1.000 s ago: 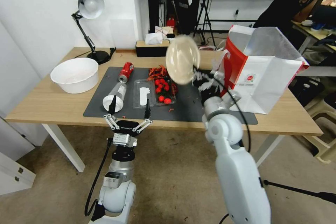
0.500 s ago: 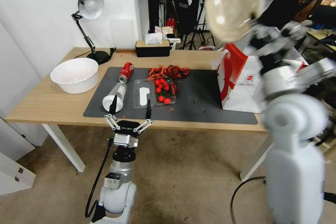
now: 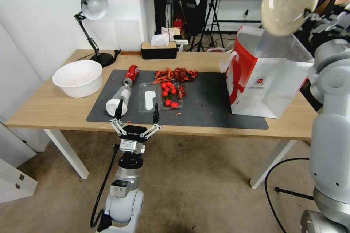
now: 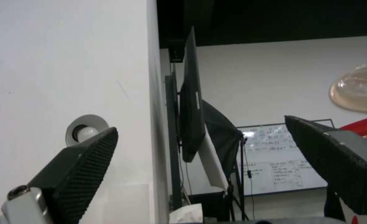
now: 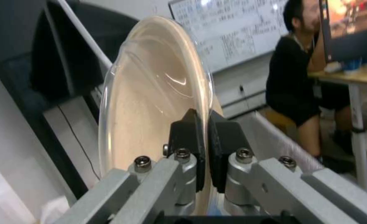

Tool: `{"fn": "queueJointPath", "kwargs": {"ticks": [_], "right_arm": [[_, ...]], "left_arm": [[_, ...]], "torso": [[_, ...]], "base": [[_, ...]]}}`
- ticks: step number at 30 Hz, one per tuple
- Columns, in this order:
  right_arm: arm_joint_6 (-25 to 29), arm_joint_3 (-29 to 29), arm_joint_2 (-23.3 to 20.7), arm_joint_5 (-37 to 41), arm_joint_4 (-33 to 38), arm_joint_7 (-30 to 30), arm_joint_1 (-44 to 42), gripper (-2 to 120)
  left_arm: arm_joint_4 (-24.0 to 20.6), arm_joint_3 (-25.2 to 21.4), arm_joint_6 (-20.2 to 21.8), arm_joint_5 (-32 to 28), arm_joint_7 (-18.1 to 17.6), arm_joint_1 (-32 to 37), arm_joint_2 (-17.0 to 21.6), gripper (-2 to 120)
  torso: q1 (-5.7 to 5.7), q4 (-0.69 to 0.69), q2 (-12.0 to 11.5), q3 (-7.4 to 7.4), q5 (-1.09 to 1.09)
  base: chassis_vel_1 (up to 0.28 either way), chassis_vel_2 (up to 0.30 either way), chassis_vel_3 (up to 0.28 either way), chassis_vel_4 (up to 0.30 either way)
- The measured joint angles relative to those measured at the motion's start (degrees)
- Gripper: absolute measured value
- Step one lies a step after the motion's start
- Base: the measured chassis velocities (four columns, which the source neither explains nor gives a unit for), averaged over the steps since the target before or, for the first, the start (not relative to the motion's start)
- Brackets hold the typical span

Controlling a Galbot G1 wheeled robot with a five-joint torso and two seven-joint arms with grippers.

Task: Pick up the trash from the table and place it into the takeout bag.

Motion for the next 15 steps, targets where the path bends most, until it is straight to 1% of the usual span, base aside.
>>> {"fn": "queueJointPath", "kwargs": {"ticks": [6,7,8,11,12,13,14,15], "right_arm": [[-1.12,-0.44,0.90,-1.08,-0.03,0.10,-1.22,2],[-1.13,-0.53,1.09,-1.54,0.45,-0.08,-1.68,7],[-1.13,-0.53,1.09,-1.54,0.45,-0.08,-1.68,7],[-1.17,-0.60,1.19,-2.15,0.99,-0.48,-2.17,16],[-1.17,-0.60,1.19,-2.15,0.99,-0.48,-2.17,16],[-1.17,-0.63,1.22,-2.65,1.28,-0.79,-2.51,24],[-1.17,-0.63,1.22,-2.65,1.28,-0.79,-2.51,24],[-1.18,-0.64,1.23,-2.93,1.50,-0.95,-2.72,33]], "left_arm": [[0.09,-0.15,0.00,-0.01,-0.03,0.02,0.12,100],[0.11,-0.18,0.00,-0.01,-0.04,-0.02,0.21,100],[0.11,-0.18,0.00,-0.01,-0.04,-0.02,0.21,100],[0.13,-0.18,0.01,-0.05,-0.06,-0.15,0.29,100],[0.13,-0.18,0.01,-0.05,-0.06,-0.15,0.29,100],[0.14,-0.15,0.03,-0.09,-0.07,-0.23,0.37,100],[0.14,-0.15,0.03,-0.09,-0.07,-0.23,0.37,100],[0.15,-0.10,0.08,-0.14,-0.08,-0.33,0.43,100]], "torso": [[-0.01,-0.01,0.00,0.00,-0.04],[0.00,0.00,0.00,0.00,-0.03],[0.00,0.00,0.00,0.00,-0.03],[0.00,-0.01,0.00,-0.01,-0.04],[0.00,-0.01,0.00,-0.01,-0.04],[0.00,-0.01,0.00,-0.01,-0.04],[0.00,-0.01,0.00,-0.01,-0.04],[0.00,-0.01,0.00,0.00,-0.03]], "base": [[0.000,0.000,0.000,0.000],[0.000,0.000,0.000,0.000],[0.000,0.000,0.000,0.000],[0.000,0.000,0.000,0.000],[0.000,0.000,0.000,0.000],[0.000,0.000,0.000,0.000],[0.000,0.000,0.000,0.000],[0.000,0.000,0.000,0.000]]}}
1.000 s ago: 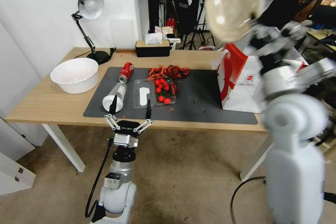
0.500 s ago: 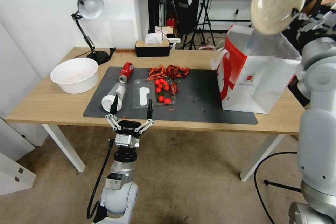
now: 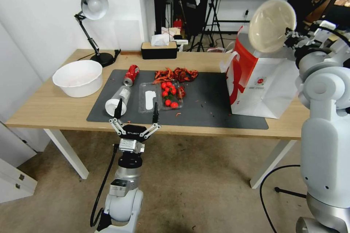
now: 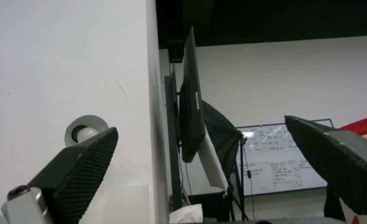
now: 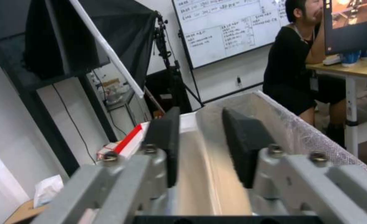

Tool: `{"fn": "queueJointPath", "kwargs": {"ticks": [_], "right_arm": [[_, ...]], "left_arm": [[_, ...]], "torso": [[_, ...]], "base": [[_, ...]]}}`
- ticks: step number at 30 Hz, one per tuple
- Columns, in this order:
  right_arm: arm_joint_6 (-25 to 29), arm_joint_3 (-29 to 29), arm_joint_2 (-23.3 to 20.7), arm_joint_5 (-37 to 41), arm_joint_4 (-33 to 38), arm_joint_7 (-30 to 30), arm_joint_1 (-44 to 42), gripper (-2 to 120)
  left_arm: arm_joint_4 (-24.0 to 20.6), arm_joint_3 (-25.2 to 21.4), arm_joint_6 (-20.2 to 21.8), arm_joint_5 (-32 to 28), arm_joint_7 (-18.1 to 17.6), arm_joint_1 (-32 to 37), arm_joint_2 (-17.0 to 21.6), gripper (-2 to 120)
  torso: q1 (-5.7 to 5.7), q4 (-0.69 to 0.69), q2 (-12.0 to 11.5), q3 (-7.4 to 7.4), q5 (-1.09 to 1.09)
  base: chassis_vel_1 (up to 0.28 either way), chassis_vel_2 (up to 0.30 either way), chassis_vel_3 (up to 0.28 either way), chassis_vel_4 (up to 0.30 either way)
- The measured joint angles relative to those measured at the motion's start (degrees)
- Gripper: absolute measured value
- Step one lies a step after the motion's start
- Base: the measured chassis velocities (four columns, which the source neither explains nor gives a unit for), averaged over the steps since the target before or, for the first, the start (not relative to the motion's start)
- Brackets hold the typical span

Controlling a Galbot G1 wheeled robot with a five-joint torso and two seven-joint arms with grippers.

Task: Pick up the trash from the table and place it into the takeout bag.

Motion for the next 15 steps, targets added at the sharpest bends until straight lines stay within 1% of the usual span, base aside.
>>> {"fn": "queueJointPath", "kwargs": {"ticks": [1,2,4,5,7,8,9,10,12,13,14,15], "right_arm": [[0.02,0.00,0.00,-0.34,0.22,-0.18,-0.13,37],[0.02,0.00,0.00,-0.34,0.22,-0.18,-0.13,37],[0.88,-0.01,0.00,-1.40,1.01,-1.25,-0.65,49],[0.88,-0.01,0.00,-1.40,1.01,-1.25,-0.65,49],[5.16,-0.03,-0.02,-4.19,3.65,-5.45,-2.39,58],[8.42,0.01,-0.16,-6.10,5.87,-9.26,-4.22,65],[8.42,0.01,-0.16,-6.10,5.87,-9.26,-4.22,65],[12.46,0.13,-0.41,-8.10,8.26,-13.47,-6.84,69],[18.77,0.46,-0.82,-11.81,11.88,-19.72,-12.53,78],[20.00,0.54,-0.88,-12.54,12.43,-20.71,-13.70,79],[20.00,0.54,-0.88,-12.54,12.43,-20.71,-13.70,79],[24.35,0.82,-0.92,-14.98,13.88,-23.60,-17.61,88]], "left_arm": [[0.00,0.04,0.06,-0.08,-0.01,-0.04,0.12,100],[0.00,0.04,0.06,-0.08,-0.01,-0.04,0.12,100],[-0.02,0.04,0.12,-0.27,-0.07,-0.03,0.39,100],[-0.02,0.04,0.12,-0.27,-0.07,-0.03,0.39,100],[-0.25,0.01,0.22,-0.44,-0.11,0.05,0.52,100],[-0.41,-0.02,0.29,-0.55,-0.13,0.09,0.58,100],[-0.41,-0.02,0.29,-0.55,-0.13,0.09,0.58,100],[-0.50,-0.06,0.32,-0.69,-0.17,0.12,0.65,100],[-0.58,-0.14,0.34,-0.90,-0.20,0.12,0.74,100],[-0.58,-0.13,0.34,-0.92,-0.20,0.12,0.74,100],[-0.58,-0.13,0.34,-0.92,-0.20,0.12,0.74,100],[-0.59,-0.11,0.35,-1.05,-0.22,0.08,0.76,100]], "torso": [[0.00,0.01,0.00,0.00,0.01],[0.00,0.01,0.00,0.00,0.01],[0.00,0.01,0.00,0.00,0.01],[0.00,0.01,0.00,0.00,0.01],[0.00,0.01,0.00,0.00,0.01],[0.00,0.03,0.00,0.00,0.00],[0.00,0.03,0.00,0.00,0.00],[0.00,0.02,0.00,-0.01,-0.01],[-0.01,0.00,0.00,-0.02,0.01],[0.00,0.00,0.00,-0.02,0.01],[0.00,0.00,0.00,-0.02,0.01],[-0.01,-0.01,0.00,-0.01,0.02]], "base": [[0.000,0.000,0.000,0.000],[0.000,0.000,0.000,0.000],[0.000,0.000,0.000,0.000],[0.000,0.000,0.000,0.000],[0.000,0.000,0.000,0.000],[0.000,0.000,0.000,0.000],[0.000,0.000,0.000,0.000],[0.000,0.000,0.000,0.000],[0.000,0.000,0.000,0.000],[0.000,0.000,0.000,0.000],[0.000,0.000,0.000,0.000],[0.000,0.000,0.000,0.000]]}}
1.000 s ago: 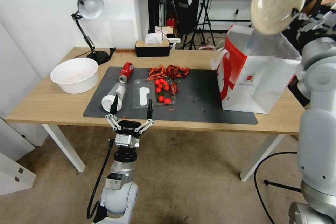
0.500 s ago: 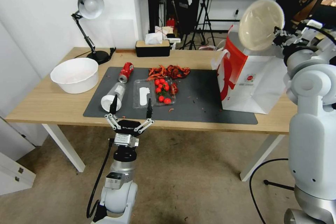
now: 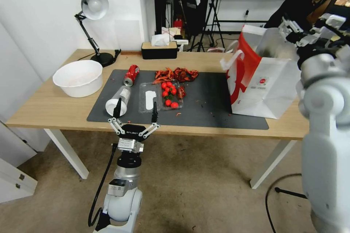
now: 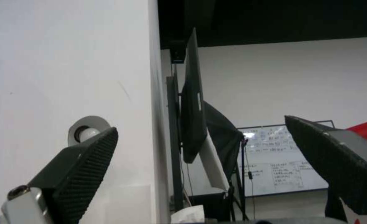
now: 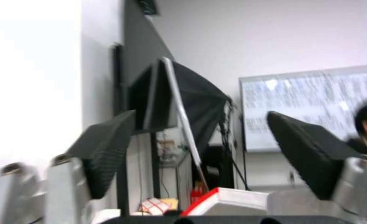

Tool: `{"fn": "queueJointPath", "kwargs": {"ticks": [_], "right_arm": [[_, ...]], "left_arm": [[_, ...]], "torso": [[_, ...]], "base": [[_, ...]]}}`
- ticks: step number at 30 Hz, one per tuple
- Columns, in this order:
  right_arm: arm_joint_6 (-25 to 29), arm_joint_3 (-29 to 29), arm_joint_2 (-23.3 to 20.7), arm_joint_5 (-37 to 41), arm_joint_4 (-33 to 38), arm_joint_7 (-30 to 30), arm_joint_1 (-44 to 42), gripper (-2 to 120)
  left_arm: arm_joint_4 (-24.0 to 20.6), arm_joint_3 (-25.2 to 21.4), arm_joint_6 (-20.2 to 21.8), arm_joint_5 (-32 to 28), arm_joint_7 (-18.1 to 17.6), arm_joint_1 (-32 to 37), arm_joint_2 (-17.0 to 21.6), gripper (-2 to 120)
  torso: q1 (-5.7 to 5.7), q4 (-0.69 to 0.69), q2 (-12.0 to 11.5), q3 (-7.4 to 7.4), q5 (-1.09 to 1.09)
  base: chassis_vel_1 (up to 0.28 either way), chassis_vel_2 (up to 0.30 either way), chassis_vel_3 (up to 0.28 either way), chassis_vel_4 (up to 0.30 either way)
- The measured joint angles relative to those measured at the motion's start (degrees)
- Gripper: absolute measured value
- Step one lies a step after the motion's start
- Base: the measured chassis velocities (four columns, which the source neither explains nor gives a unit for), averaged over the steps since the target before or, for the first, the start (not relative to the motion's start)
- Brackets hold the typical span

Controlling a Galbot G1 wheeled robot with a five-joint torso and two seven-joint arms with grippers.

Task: Pick up the trash from the table and place it into the takeout bag.

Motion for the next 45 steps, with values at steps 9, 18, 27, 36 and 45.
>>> {"fn": "queueJointPath", "kwargs": {"ticks": [9,18,27,36,45], "right_arm": [[19.55,1.31,5.04,-5.37,1.74,-6.42,-21.21,100],[29.82,-0.46,11.79,-7.35,-5.76,-7.21,-31.04,100],[32.11,-2.04,14.54,-8.13,-8.91,-7.59,-32.43,100],[30.24,-2.44,14.76,-7.98,-6.58,-8.13,-31.84,100],[29.89,-2.87,15.04,-7.98,-6.54,-8.21,-31.65,100]], "left_arm": [[0.00,0.40,0.28,-0.90,-0.02,-0.31,0.42,100],[0.82,0.22,0.50,-1.82,-0.03,-0.51,1.08,100],[1.15,-0.07,3.18,-2.95,-0.04,-1.04,1.96,100],[-1.25,-1.49,24.30,-7.43,0.10,-8.26,6.76,100],[-0.95,-1.83,46.32,-9.72,-0.24,-16.81,11.73,100]], "torso": [[0.00,0.00,0.00,0.00,-0.01],[0.00,0.02,0.00,0.01,-0.01],[0.00,0.02,0.00,0.01,-0.02],[0.01,0.01,0.00,0.02,-0.02],[0.01,0.02,0.00,0.02,-0.01]], "base": [[0.000,0.000,0.000,0.000],[0.000,0.000,0.000,0.000],[0.000,0.000,0.000,0.000],[0.000,0.000,0.000,0.000],[0.000,0.000,0.000,0.000]]}}
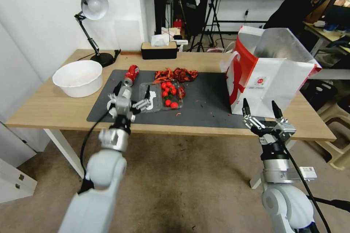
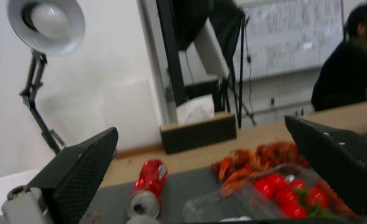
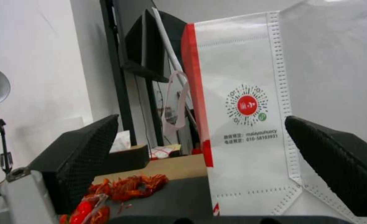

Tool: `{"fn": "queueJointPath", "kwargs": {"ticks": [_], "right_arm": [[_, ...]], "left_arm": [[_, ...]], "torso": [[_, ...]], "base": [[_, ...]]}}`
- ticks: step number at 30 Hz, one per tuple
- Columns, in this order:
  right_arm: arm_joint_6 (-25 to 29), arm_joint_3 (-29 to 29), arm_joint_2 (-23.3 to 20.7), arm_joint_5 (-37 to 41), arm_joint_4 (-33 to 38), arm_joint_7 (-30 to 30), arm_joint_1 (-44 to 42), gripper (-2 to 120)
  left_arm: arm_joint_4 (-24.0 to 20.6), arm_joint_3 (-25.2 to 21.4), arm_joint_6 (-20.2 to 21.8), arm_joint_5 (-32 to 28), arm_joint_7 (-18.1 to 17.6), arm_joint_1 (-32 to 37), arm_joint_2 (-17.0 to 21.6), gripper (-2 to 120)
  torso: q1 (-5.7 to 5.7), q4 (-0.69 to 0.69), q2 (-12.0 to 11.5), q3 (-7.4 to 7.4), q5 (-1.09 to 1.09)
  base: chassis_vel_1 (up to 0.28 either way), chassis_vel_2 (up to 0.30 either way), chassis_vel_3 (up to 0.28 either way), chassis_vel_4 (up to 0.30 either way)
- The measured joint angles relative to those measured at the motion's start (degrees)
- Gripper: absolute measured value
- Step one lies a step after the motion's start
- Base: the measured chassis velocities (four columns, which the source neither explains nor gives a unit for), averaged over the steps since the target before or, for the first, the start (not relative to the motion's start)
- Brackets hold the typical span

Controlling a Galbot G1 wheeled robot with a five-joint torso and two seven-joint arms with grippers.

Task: Pick up the trash from the table and place it into the takeout bag.

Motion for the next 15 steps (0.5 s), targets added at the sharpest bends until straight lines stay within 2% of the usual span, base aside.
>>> {"fn": "queueJointPath", "kwargs": {"ticks": [3,4,7,9,15], "right_arm": [[-0.10,-0.08,0.13,-0.07,0.00,-0.03,-0.02,100],[-0.10,-0.08,0.13,-0.07,0.00,-0.03,-0.02,100],[-0.33,-0.26,0.46,-0.31,0.10,-0.05,-0.03,100],[-0.34,-0.26,0.48,-0.32,0.10,-0.05,-0.03,100],[-0.48,-0.29,0.66,-0.45,0.15,-0.05,-0.03,100]], "left_arm": [[0.85,-0.18,4.74,-0.08,-0.01,-2.43,0.97,100],[0.85,-0.18,4.74,-0.08,-0.01,-2.43,0.97,100],[1.16,-0.50,13.82,-0.19,0.04,-5.56,2.36,100],[1.15,-0.52,14.18,-0.20,0.04,-5.62,2.39,100],[0.89,-0.70,18.64,-0.27,0.05,-6.20,2.68,100]], "torso": [[0.01,-0.01,0.00,0.00,-0.01],[0.01,-0.01,0.00,0.00,-0.01],[0.01,-0.02,-0.01,0.00,0.02],[0.01,-0.02,-0.01,0.00,0.02],[0.01,-0.01,-0.01,0.00,0.01]], "base": [[0.000,0.000,0.000,0.000],[0.000,0.000,0.000,0.000],[0.000,0.000,0.000,0.000],[0.000,0.000,0.000,0.000],[0.000,0.000,0.000,0.000]]}}
